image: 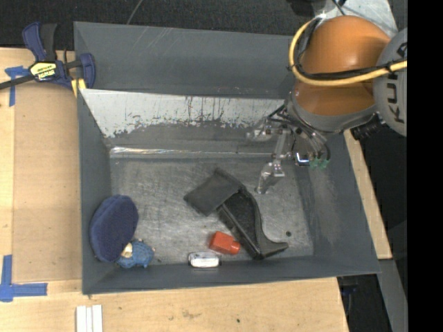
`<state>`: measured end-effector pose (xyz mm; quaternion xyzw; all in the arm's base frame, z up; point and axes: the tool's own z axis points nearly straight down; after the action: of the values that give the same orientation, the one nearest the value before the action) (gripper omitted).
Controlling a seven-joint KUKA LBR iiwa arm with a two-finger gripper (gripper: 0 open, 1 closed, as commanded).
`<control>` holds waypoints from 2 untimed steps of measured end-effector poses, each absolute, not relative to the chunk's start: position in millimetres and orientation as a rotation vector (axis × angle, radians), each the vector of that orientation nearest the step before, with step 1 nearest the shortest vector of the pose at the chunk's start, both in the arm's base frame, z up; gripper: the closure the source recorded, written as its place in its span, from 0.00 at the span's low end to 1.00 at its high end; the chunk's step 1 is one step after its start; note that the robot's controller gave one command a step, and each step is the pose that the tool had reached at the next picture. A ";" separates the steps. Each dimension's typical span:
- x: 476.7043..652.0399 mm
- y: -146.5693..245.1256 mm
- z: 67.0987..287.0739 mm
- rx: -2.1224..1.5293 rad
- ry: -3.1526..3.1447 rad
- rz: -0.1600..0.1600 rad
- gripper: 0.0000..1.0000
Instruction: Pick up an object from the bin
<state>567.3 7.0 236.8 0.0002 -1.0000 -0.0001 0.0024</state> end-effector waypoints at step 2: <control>531.3 4.6 84.7 0.443 -3.110 -0.018 0.00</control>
Offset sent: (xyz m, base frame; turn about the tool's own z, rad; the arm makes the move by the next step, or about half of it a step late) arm -0.0520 0.0302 -0.1215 -0.3404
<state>531.3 4.6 84.7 0.1409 -0.9900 -0.0058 0.0002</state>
